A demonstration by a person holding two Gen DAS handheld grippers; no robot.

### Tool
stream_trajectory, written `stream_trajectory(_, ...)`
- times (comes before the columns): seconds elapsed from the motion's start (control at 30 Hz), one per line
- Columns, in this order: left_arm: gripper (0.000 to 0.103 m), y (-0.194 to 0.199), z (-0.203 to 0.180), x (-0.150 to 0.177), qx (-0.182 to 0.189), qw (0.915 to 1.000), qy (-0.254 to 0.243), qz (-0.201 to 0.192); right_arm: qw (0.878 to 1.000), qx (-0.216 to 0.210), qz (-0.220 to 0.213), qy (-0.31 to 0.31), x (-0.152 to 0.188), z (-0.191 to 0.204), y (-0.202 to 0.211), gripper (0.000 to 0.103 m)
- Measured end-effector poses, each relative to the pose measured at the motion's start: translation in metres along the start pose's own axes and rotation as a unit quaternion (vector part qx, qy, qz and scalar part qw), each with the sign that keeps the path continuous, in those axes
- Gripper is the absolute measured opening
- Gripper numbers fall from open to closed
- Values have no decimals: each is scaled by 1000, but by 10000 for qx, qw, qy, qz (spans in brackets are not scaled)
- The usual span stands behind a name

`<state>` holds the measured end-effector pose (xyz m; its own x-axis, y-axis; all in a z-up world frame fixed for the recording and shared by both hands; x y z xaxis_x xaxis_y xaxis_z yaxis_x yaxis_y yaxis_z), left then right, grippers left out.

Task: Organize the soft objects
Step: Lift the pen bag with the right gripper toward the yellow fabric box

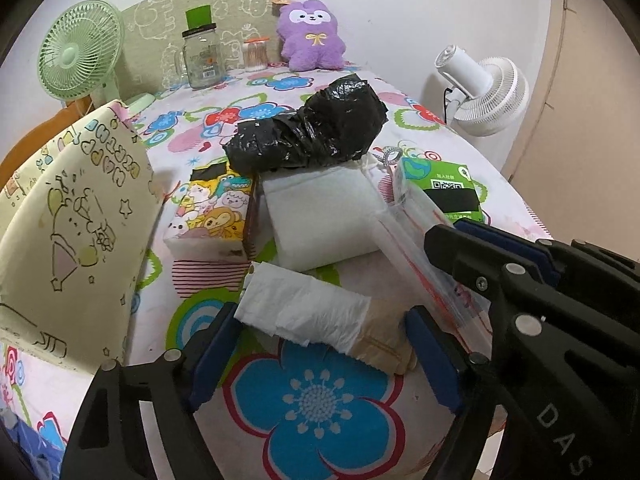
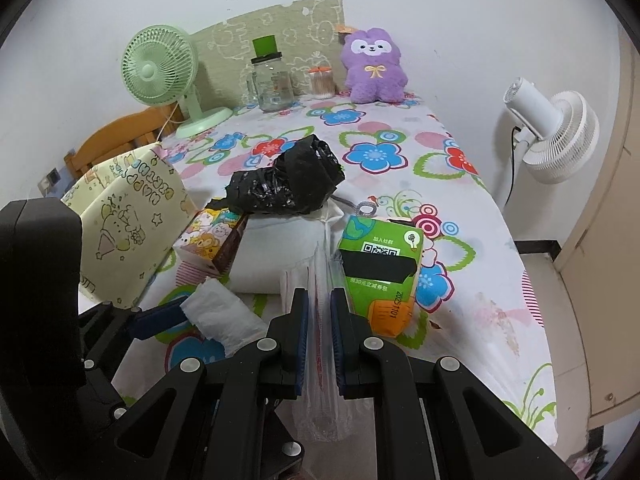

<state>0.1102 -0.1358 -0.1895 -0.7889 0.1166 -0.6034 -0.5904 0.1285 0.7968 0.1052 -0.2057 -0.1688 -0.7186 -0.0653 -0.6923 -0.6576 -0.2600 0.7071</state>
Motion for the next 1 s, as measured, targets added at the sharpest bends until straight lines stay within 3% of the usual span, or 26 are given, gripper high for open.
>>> stream_trajectory(0.13, 71, 1, -2, 0, 126, 9999, -25, -6, 10000, -13, 5, -43, 0, -1, -2, 14)
stream_trajectory(0.2, 56, 2, -5, 0, 226, 9997, -87, -10, 10000, -20, 0, -45, 0, -1, -2, 14)
stream_trajectory(0.4, 36, 5, -7, 1, 160, 9998, -120, -28, 10000, -28, -5, -75, 0, 0, -2, 14)
stream_trajectory(0.57, 30, 11, -2, 1, 141, 9998, -104, -70, 10000, -16, -38, -68, -1, 3, 0, 14)
stream_trajectory(1.0, 29, 42, 4, -5, 149, 9991, -91, -378, 9997, 56, -249, -43, -12, 13, 19, 14)
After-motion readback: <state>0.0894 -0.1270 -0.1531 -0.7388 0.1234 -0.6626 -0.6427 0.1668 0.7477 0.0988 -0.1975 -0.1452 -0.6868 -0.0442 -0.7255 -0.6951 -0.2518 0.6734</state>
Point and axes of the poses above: each gripper's, at about its wrist camera, not at the fingertips, and y roughly against the way its jaws point, z to its left, x to its underside, the point moved 6 cm from there along -y, roughly the way its jaws point, and after that the axes turned 2 degrees about y, right-handed, at the moved point
